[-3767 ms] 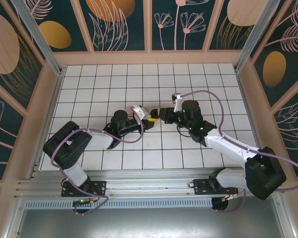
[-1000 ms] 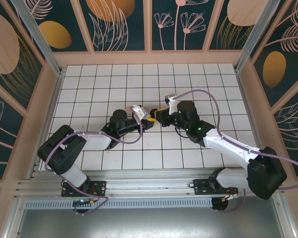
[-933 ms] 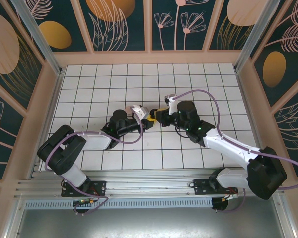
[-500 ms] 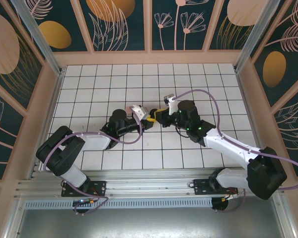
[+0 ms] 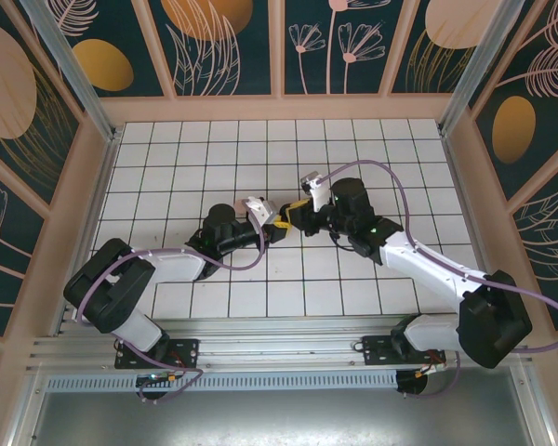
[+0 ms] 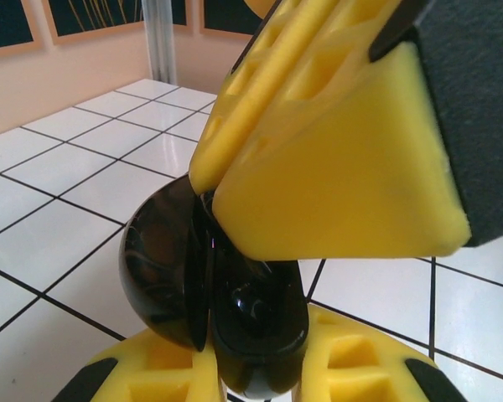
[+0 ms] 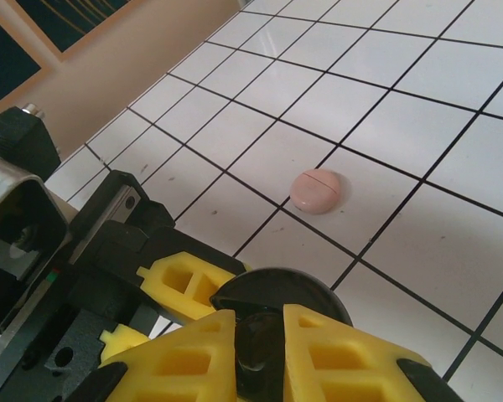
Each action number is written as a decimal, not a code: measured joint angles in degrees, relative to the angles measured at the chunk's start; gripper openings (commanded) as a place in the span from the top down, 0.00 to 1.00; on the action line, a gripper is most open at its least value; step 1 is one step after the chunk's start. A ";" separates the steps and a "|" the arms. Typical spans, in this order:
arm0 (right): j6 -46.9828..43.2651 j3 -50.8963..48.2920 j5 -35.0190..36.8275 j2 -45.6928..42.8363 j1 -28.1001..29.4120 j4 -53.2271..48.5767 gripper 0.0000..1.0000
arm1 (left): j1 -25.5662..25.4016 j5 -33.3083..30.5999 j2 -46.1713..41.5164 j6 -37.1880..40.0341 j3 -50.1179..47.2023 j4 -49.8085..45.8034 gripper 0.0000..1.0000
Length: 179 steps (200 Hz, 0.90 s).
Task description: Insert wireless bluetooth earbuds into charging case
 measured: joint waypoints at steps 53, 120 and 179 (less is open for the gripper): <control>-0.37 -0.02 -2.45 -0.42 -1.49 -0.81 0.82 | -0.04 0.13 -0.28 0.70 0.00 -0.57 0.93; 0.22 -0.52 -5.09 -1.60 -2.32 -0.28 0.82 | -0.09 0.48 -0.90 0.70 0.02 -0.17 0.93; 0.70 -0.63 -5.75 -2.32 -2.54 -0.17 0.82 | -0.11 0.81 -1.25 0.70 0.02 0.39 0.92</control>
